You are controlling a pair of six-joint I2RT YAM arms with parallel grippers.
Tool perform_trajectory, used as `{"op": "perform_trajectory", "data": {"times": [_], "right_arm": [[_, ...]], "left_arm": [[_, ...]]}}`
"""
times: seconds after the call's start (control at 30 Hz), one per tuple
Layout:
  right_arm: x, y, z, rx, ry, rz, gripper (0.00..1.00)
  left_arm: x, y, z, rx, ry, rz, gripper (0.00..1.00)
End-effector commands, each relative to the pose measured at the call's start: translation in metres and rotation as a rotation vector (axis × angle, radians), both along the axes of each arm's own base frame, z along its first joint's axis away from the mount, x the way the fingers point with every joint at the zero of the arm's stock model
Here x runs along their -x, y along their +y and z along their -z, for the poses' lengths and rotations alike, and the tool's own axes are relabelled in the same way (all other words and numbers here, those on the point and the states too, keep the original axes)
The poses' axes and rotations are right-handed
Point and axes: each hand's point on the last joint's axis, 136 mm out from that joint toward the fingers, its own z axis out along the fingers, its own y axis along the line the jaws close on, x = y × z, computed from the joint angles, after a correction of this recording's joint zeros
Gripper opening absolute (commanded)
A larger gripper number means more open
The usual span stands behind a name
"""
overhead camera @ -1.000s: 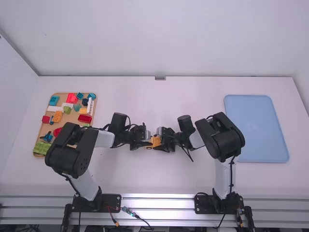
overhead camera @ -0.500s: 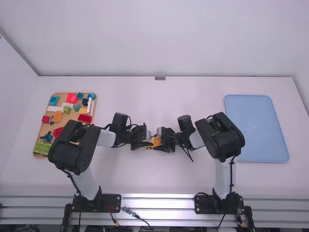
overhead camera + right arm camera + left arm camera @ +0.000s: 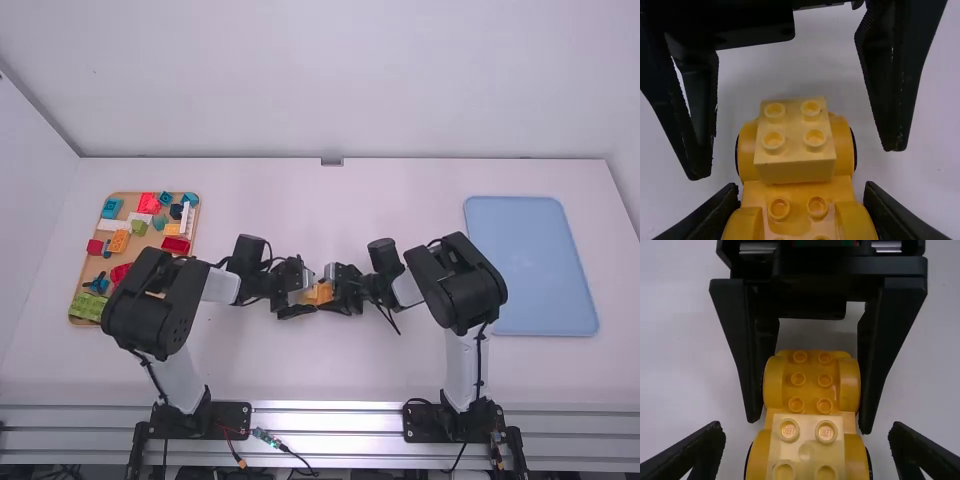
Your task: Assemble lego blocks to make yellow taxi
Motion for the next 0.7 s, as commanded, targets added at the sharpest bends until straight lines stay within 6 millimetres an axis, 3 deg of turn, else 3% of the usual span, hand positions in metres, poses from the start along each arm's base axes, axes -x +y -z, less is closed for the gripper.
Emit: {"op": "perform_trajectory", "data": {"times": [0.0,0.13,0.2,0.23,0.27,0.3,0.33,0.37,0.67], "right_arm": [[0.002,-0.003,0.008,0.027,0.03,0.019,0.47],[0.002,-0.004,0.008,0.026,0.029,0.019,0.47],[0.002,-0.004,0.009,0.026,0.024,0.022,0.47],[0.003,-0.004,0.009,0.027,0.025,0.022,0.47],[0.003,-0.004,0.009,0.027,0.025,0.022,0.47],[0.003,-0.004,0.009,0.027,0.025,0.022,0.47],[0.003,-0.004,0.009,0.027,0.024,0.022,0.47],[0.003,-0.004,0.009,0.027,0.024,0.021,0.47],[0.001,-0.003,0.008,0.025,0.028,0.019,0.47]], "left_arm": [[-0.008,0.0,-0.021,0.025,-0.03,-0.014,0.89],[-0.008,0.002,-0.037,0.029,-0.058,-0.017,0.88],[-0.006,0.001,-0.043,0.031,-0.065,-0.011,0.82],[-0.005,0.0,-0.045,0.031,-0.067,-0.01,0.73],[-0.006,0.0,-0.045,0.032,-0.068,-0.011,0.71],[-0.006,0.0,-0.045,0.032,-0.068,-0.01,0.5],[-0.005,0.0,-0.045,0.031,-0.066,-0.011,0.18],[-0.005,0.001,-0.044,0.03,-0.063,-0.011,0.02],[0.0,0.004,-0.036,-0.01,-0.094,0.021,0.02]]}}
